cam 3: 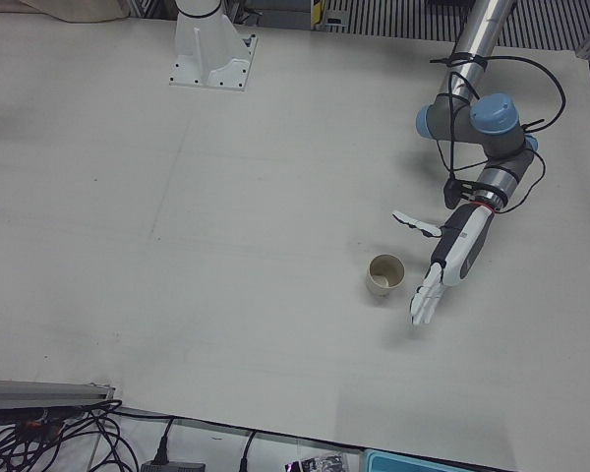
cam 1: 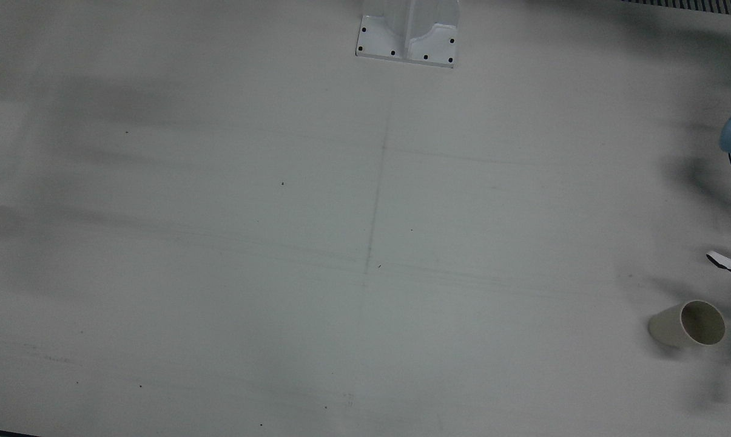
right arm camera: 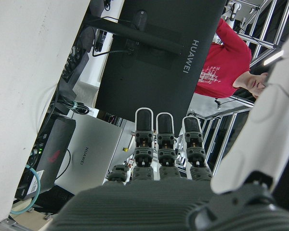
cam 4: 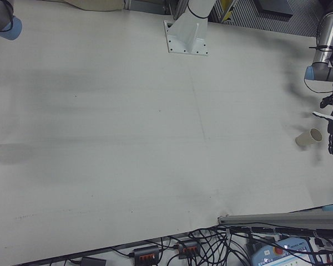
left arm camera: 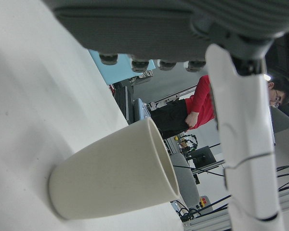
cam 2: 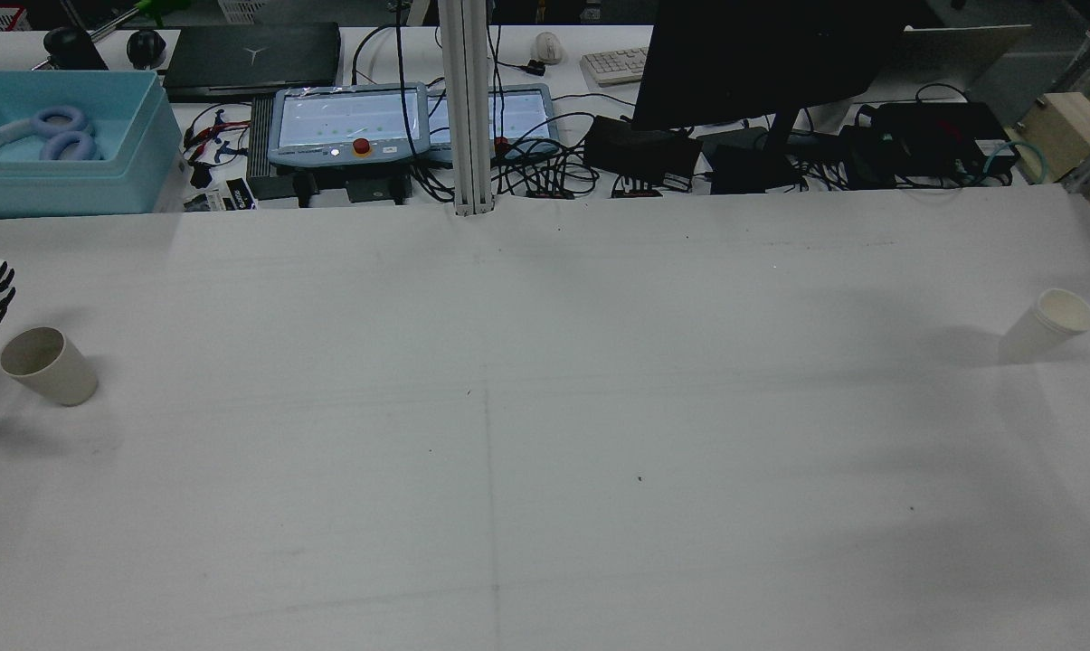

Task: Pour water
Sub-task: 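Reach the left hand toward the beige cup, then close the left hand fingers around the beige cup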

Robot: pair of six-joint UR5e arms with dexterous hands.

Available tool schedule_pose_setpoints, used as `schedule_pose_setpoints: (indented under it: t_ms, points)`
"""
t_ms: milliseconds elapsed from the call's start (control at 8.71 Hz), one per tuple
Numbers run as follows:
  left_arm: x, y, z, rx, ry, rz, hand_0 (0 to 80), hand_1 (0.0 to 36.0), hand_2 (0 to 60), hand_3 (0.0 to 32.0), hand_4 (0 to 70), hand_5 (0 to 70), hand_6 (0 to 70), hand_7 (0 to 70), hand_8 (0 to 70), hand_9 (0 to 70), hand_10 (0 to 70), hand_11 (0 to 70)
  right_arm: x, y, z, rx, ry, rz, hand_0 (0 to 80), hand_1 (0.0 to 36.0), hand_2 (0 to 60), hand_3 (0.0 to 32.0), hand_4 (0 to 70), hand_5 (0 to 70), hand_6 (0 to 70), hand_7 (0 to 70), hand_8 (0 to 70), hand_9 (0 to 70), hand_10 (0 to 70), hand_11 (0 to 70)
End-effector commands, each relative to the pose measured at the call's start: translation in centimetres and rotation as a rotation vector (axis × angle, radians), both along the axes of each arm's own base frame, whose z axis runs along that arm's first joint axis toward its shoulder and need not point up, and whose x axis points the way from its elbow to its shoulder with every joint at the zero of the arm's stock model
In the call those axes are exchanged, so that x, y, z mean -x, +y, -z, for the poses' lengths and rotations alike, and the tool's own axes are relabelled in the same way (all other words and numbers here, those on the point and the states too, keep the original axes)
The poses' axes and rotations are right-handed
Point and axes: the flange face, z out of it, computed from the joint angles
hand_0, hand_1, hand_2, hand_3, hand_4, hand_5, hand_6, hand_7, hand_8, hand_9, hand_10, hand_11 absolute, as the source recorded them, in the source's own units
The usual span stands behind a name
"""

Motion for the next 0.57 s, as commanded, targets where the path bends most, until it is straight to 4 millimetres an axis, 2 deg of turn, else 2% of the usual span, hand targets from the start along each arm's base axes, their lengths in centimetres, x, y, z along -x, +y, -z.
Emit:
schedule_pose_setpoints:
  t_ms: [0, 345, 459]
  points:
    - [-1.1, -1.6, -1.0, 0.012, -0.008, 0.001, 61.6, 12.8, 0.0, 8.2, 3.3, 0.0, 0.0, 0.7, 3.0, 0.4, 0.0, 0.0, 0.0, 0.0, -0.1, 0.002, 0.000, -0.001, 48.9, 8.5, 0.0, 0.0, 23.9, 19.8, 23.6, 30.0, 26.9, 31.3, 3.1, 5.0]
    - [-2.0, -1.9, -0.5, 0.004, -0.016, 0.013, 61.5, 12.8, 0.0, 8.2, 2.5, 0.0, 0.0, 0.5, 2.6, 0.0, 0.0, 0.0, 0.0, -0.2, -0.1, 0.000, 0.000, -0.001, 48.5, 8.1, 0.0, 0.0, 23.3, 19.1, 23.3, 29.7, 26.8, 31.5, 3.5, 5.5]
    - [-3.6, -1.4, -0.5, 0.006, -0.016, 0.003, 61.5, 12.9, 0.0, 7.8, 2.8, 0.0, 0.0, 0.6, 2.6, 0.0, 0.0, 0.0, 0.0, -0.1, -0.2, 0.002, 0.000, -0.001, 48.6, 8.0, 0.0, 0.0, 22.9, 19.3, 23.4, 29.7, 26.9, 31.7, 3.7, 5.9]
